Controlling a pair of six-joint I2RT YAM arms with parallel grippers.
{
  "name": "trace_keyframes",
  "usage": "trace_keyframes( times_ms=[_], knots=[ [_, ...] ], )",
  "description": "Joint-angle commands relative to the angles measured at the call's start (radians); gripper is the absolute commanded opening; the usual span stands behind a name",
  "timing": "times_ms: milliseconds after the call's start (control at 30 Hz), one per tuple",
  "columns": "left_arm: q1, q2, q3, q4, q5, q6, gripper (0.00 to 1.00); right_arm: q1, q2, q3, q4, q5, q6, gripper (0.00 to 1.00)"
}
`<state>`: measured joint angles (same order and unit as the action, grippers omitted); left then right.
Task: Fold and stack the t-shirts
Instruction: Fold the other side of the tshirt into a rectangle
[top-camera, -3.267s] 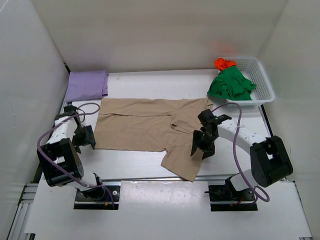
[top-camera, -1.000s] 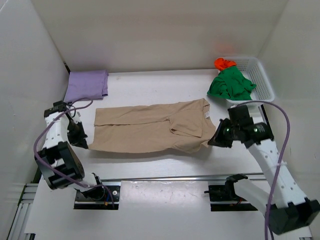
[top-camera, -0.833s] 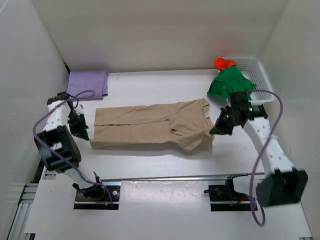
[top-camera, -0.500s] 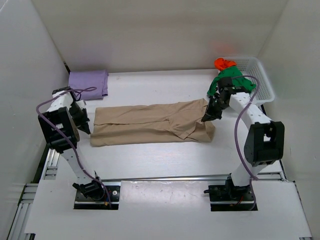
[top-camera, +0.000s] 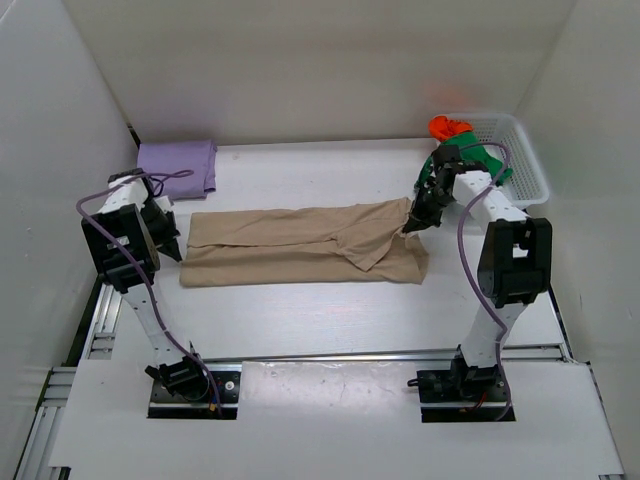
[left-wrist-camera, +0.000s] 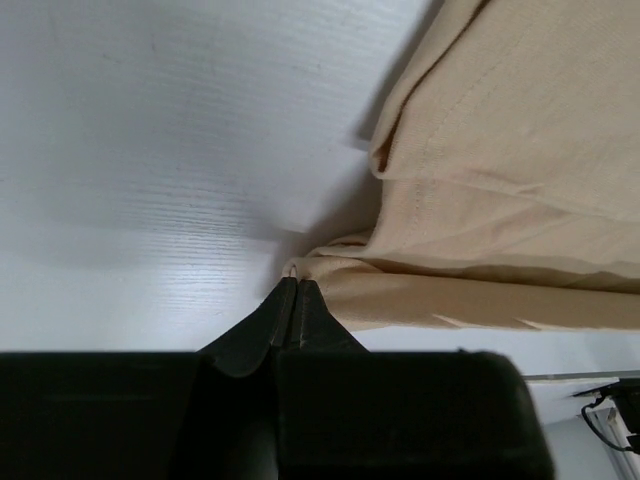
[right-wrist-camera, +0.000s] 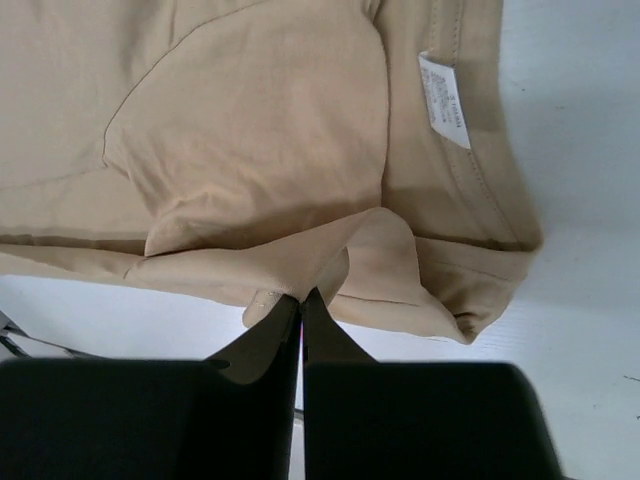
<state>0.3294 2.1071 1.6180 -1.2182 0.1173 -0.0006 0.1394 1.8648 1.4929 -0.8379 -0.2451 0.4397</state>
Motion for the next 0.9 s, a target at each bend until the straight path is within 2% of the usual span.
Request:
trace_keyframes(
  times_ms=[0,233,333,600,667,733,767,800,867],
  knots=[
    [-0.013,-0.015,0.059,0.028,0.03,0.001,0.11,-0.027,0.008,0.046,0.0,0.024,-0.016,0.0],
    [-0.024,-0.093,0.079,-0.026,0.053,0.001,0.11,-0.037,-0.041,-0.022,-0.009,0.046,-0.025,0.0],
    [-0.075,-0.102,0.089,-0.026,0.022,0.001,0.11,-0.047,-0.05,-0.031,-0.009,0.056,-0.025,0.0],
    [-0.098,0.036,0.17,0.014,-0.064,0.001,0.11,-0.047,0.051,0.059,0.0,0.047,-0.025,0.0],
    [-0.098,0.054,0.198,0.028,-0.074,0.001,0.14,-0.047,0.066,0.078,0.009,0.047,-0.025,0.01],
    [-0.098,0.083,0.22,0.028,-0.084,0.001,0.15,-0.047,0.089,0.087,0.01,0.058,-0.025,0.13],
    [-0.098,0.083,0.233,0.028,-0.084,0.001,0.23,-0.047,0.102,0.104,0.01,0.058,-0.025,0.17],
    [-0.098,0.096,0.233,0.028,-0.105,0.001,0.32,-0.047,0.115,0.125,0.01,0.07,-0.025,0.26],
    [-0.089,0.096,0.233,0.028,-0.122,0.001,0.4,-0.047,0.126,0.151,0.01,0.07,-0.025,0.36]
  ],
)
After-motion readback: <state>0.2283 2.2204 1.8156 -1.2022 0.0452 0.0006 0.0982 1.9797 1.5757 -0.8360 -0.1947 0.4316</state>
